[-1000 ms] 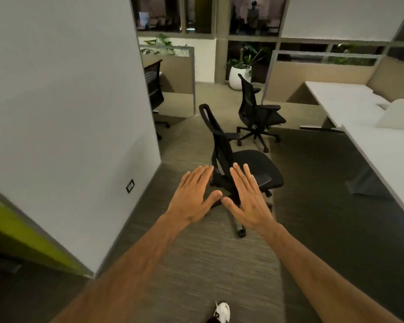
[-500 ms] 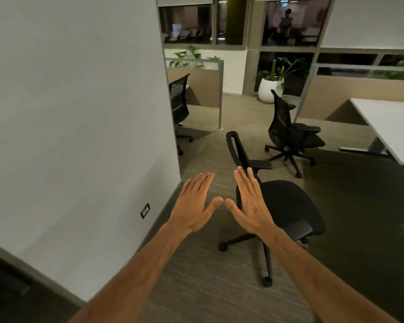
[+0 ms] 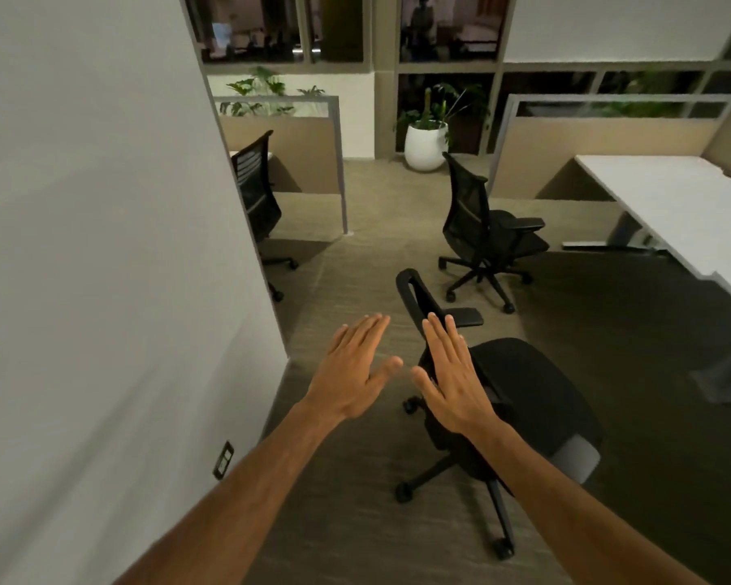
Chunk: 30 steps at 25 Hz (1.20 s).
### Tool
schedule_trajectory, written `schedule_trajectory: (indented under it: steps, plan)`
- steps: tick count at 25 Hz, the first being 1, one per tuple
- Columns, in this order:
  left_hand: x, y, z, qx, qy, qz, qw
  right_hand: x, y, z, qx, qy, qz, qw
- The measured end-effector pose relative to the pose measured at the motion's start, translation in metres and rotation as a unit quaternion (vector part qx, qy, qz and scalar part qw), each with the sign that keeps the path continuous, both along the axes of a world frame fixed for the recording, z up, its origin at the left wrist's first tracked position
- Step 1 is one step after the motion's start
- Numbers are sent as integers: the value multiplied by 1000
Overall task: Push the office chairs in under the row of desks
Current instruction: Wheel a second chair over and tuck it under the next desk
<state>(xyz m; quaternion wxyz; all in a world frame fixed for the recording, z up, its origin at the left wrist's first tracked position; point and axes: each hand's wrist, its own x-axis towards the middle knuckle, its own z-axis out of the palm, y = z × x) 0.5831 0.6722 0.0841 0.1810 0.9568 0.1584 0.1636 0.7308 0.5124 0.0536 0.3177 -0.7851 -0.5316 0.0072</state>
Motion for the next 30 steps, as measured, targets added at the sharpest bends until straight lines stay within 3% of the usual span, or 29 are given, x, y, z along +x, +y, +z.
schedule_trajectory:
  steps: [9,13,18,25,30]
  plan:
    - [149,107,1,24,23,-171,985,83,52,0,-10,27,-152,988]
    - [207,123,-10,42,26,-222,974,118,55,-15,-20,26,-177,984]
    - [264,140,-33,61,88,-275,955,147,52,-31,-61,35,-207,976]
    - [329,141,-61,76,146,-390,906,143,38,-51,-57,101,-303,946]
    - [346,162,-82,108,216,-472,848,115,59,-64,-50,138,-395,907]
